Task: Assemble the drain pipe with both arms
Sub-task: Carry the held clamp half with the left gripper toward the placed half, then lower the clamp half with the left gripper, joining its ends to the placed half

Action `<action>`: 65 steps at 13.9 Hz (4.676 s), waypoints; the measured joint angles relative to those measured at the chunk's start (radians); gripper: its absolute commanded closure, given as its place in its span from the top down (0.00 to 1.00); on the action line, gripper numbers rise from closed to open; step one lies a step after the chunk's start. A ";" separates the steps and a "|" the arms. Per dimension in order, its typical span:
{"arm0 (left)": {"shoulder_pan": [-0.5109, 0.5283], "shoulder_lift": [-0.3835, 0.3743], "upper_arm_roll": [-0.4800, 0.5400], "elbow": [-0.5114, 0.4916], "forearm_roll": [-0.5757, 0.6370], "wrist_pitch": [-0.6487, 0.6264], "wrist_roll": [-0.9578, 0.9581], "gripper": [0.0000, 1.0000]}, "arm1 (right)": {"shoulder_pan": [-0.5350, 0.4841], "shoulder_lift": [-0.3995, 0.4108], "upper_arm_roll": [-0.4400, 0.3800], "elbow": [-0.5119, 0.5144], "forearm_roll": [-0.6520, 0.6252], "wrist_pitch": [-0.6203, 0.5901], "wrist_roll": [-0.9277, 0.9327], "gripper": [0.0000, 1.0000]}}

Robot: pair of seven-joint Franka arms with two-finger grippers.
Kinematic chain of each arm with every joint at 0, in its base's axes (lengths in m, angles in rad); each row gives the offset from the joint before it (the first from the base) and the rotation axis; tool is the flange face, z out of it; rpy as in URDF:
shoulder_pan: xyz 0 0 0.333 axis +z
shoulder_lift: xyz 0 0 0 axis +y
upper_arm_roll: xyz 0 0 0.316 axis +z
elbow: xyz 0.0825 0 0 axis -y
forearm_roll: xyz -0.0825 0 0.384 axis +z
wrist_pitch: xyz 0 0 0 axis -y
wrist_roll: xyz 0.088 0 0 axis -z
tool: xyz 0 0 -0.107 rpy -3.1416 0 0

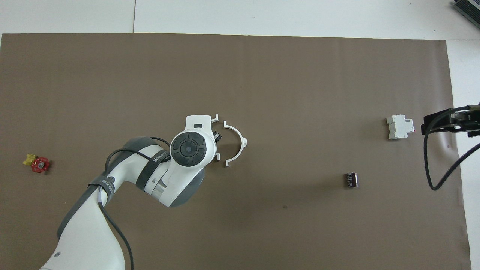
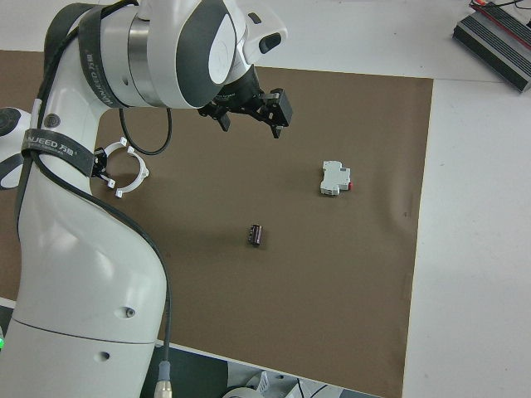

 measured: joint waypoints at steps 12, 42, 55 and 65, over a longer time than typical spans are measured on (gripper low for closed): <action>-0.025 0.001 -0.007 0.000 0.033 -0.039 0.000 0.00 | 0.000 0.000 0.000 0.000 0.000 0.000 0.000 1.00; -0.034 0.001 -0.008 0.003 0.033 -0.040 -0.061 0.00 | 0.000 0.000 0.000 0.000 0.000 0.000 0.000 1.00; -0.037 0.001 -0.008 0.007 0.033 -0.040 -0.064 0.00 | 0.000 0.000 0.000 0.000 0.000 0.000 0.000 1.00; -0.038 0.001 -0.009 0.007 0.033 -0.040 -0.064 0.00 | 0.000 0.000 0.000 0.000 0.000 0.000 0.000 1.00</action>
